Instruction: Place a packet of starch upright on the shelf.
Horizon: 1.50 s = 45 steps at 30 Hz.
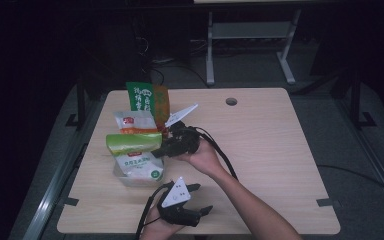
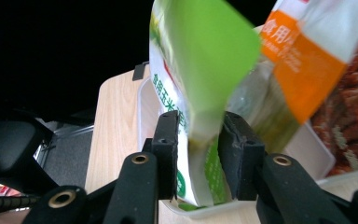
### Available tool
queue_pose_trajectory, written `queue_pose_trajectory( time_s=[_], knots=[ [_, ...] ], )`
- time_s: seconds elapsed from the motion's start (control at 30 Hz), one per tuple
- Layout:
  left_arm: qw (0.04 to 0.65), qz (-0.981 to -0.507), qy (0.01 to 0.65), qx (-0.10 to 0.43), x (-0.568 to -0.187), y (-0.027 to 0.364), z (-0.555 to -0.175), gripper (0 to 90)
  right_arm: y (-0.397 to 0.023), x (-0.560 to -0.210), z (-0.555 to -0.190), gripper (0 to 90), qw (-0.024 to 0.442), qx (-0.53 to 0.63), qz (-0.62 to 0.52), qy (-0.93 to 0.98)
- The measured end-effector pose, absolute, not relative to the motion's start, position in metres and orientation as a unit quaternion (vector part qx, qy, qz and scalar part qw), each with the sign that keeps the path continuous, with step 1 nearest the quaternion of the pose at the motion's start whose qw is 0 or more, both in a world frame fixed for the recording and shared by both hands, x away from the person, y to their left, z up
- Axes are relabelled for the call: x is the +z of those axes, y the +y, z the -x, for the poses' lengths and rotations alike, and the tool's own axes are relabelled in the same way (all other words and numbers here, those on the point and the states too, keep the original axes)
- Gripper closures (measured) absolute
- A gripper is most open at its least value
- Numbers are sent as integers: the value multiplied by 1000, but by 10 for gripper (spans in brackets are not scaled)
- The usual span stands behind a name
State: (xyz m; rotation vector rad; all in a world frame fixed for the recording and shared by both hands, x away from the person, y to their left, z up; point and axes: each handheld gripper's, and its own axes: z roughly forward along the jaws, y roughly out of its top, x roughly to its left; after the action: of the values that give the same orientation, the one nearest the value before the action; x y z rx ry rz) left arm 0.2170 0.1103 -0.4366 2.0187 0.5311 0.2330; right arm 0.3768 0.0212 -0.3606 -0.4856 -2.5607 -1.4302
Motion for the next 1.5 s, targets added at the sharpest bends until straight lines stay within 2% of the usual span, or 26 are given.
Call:
queue_pose_trajectory(
  time_s=[0.7,1.5],
  knots=[
    [493,-833,230,101,-436,114,-227,264,-49,-356,-382,455,65,-472,206,-855],
    [495,-828,243,101,-435,118,-232,259,-95,-361,-385,386,52,-457,250,-852]
  ],
)
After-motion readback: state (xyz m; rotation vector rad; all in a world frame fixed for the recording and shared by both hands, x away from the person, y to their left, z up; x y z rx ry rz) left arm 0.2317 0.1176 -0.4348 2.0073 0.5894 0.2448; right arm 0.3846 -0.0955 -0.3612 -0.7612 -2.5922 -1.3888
